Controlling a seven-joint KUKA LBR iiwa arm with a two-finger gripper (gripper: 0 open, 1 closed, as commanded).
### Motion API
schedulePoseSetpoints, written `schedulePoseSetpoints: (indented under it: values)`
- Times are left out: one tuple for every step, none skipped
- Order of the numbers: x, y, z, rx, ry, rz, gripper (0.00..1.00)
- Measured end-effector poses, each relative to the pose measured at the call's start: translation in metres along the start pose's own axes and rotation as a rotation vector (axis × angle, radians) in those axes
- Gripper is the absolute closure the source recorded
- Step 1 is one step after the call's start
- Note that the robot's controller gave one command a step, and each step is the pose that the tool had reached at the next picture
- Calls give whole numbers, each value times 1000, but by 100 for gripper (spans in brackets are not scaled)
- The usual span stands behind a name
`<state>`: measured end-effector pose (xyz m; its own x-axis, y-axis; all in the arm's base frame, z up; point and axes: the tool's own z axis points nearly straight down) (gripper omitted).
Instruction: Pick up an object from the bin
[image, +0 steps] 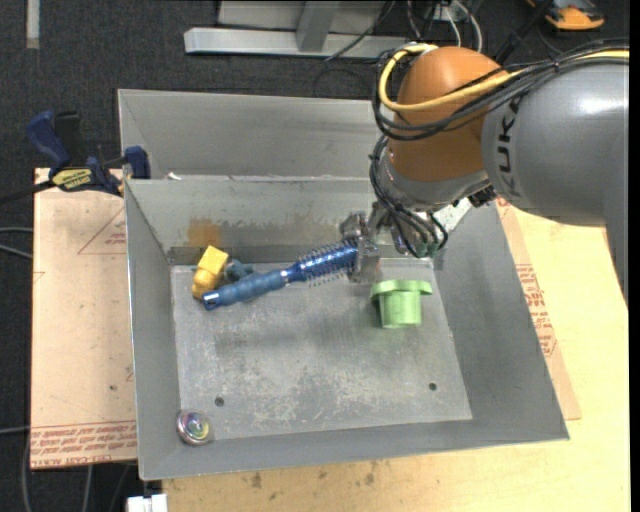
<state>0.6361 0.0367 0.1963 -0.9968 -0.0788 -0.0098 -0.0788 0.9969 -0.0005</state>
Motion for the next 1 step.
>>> schedulePoseSetpoints:
  values:
    - [12,2,-94,0,-1,-16,100]
